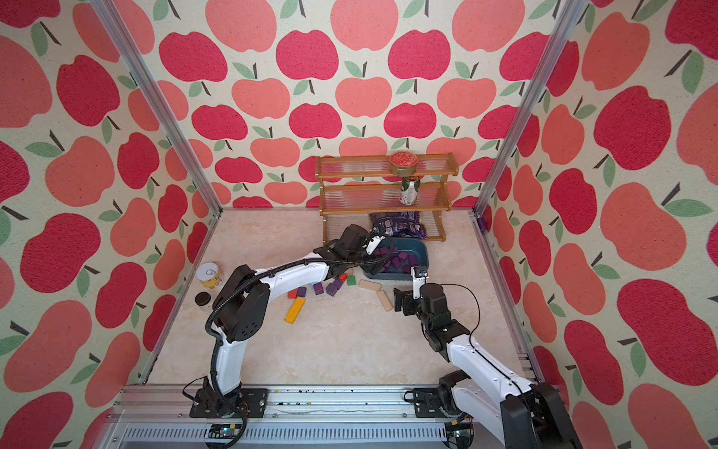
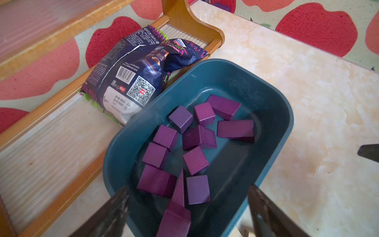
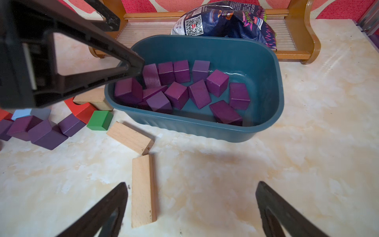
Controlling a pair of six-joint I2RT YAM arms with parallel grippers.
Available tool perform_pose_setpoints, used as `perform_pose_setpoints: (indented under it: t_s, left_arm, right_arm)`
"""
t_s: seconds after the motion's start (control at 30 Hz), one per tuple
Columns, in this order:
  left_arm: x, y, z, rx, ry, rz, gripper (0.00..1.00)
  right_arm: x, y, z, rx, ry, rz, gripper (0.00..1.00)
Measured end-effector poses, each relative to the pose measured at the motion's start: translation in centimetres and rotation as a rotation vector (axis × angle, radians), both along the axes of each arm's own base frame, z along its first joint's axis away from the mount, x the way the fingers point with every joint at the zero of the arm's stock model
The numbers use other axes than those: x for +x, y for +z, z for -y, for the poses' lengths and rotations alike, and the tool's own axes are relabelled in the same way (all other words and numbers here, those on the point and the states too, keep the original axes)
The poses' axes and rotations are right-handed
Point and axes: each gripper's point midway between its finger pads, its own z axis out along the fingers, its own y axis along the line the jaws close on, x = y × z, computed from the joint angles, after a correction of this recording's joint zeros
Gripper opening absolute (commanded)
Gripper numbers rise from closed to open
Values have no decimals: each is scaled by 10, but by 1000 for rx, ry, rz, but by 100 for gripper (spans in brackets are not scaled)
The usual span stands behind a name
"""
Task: Pick purple bricks into the storage bin
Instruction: Place the building block in the storage box.
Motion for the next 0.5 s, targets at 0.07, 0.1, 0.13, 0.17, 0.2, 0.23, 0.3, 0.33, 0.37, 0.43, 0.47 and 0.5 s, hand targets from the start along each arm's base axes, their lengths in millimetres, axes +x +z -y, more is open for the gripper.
perform_pose_setpoints:
  t_s: [0.07, 0.1, 0.13, 0.17, 0.2, 0.23, 0.3, 0.33, 0.37, 0.43, 0.47, 0.5]
  left_arm:
    - [-1, 0, 1, 9, 2, 7, 99]
    - [-2, -1, 1, 14, 4, 9, 99]
    - [-3, -1, 2, 18, 7, 11, 99]
    - [-4, -2, 2, 20, 8, 14, 99]
    - [-6, -1, 1, 24, 10, 16, 99]
    - [-8, -1, 0, 27, 12, 17, 99]
    - [-11, 4, -2, 32, 18, 23, 99]
    - [-13, 7, -3, 30, 24, 27, 99]
    - [-15, 13, -5, 27, 30, 33, 99]
    - [-19, 26, -9, 21, 39, 51, 99]
    - [-23, 33, -12, 17, 43, 61, 99]
    - [-27, 40, -16, 11, 48, 73, 99]
  right_arm:
    - [0, 0, 0, 1, 0, 0, 99]
    - [0, 0, 0, 1, -1, -1, 99]
    - [0, 0, 0, 2, -2, -1, 99]
    - [0, 0, 0, 2, -2, -1, 99]
    - [0, 0, 0, 1, -3, -1, 99]
    - [0, 0, 1, 0, -6, -1, 99]
    - [1, -1, 2, -3, -10, -1, 99]
    - [1, -1, 2, -4, -12, -1, 99]
    - [1, -1, 2, -6, -15, -2, 99]
    - [1, -2, 3, -9, -18, -4, 99]
    - [1, -2, 3, -9, -18, -5, 99]
    - [1, -2, 3, -9, -19, -5, 99]
